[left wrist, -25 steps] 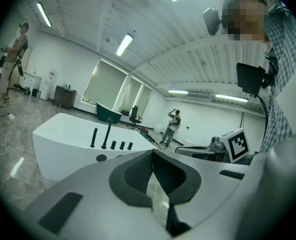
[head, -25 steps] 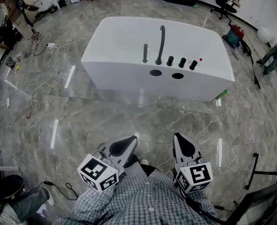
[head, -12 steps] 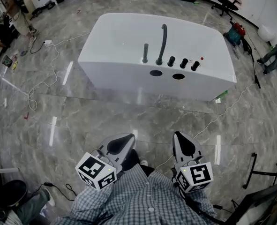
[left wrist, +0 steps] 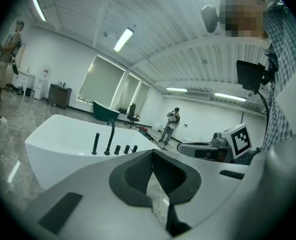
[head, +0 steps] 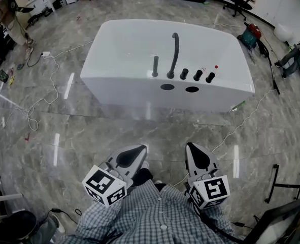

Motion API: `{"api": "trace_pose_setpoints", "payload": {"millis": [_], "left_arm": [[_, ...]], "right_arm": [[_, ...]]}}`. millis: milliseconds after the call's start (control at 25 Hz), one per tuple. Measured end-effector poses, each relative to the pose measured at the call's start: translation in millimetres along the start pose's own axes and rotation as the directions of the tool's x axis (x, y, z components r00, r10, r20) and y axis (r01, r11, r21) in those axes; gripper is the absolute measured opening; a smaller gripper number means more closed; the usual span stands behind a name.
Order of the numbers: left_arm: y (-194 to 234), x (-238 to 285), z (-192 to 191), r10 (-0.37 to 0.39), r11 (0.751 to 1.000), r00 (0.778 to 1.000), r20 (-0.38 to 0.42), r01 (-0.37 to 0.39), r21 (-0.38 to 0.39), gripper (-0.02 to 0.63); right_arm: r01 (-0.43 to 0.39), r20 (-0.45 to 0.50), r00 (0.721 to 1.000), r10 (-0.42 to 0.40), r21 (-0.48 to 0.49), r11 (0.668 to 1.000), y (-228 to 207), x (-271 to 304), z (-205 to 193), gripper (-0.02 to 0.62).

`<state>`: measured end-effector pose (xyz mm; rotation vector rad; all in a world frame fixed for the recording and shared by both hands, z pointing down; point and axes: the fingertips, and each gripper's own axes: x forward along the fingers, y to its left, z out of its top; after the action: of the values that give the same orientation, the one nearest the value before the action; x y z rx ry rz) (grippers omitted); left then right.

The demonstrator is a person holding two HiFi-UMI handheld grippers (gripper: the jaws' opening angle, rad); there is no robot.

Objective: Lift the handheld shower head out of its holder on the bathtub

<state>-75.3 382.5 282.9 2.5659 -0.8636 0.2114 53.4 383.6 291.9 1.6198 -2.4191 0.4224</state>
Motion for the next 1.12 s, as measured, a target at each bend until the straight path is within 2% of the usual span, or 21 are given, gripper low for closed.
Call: {"api": "trace_pose_setpoints", "payload": {"millis": [680, 1120], "left_arm": [[72.5, -0.5, 20.1, -0.013, 1.0, 1.0, 0.0, 0.013, -0.021, 0.009], [100.6, -6.4, 19.9, -0.018, 1.0, 1.0, 0.0, 0.018, -0.024, 0.009]], "right_arm": [[0.049, -0.018, 0.999, -0.049, 0.045, 0.998, 4.5, 64.4, 17.1, 0.018], [0.053, -0.014, 0.999, -0.053, 0.037, 0.998, 16.1, 93.3, 21.1, 0.018]]}}
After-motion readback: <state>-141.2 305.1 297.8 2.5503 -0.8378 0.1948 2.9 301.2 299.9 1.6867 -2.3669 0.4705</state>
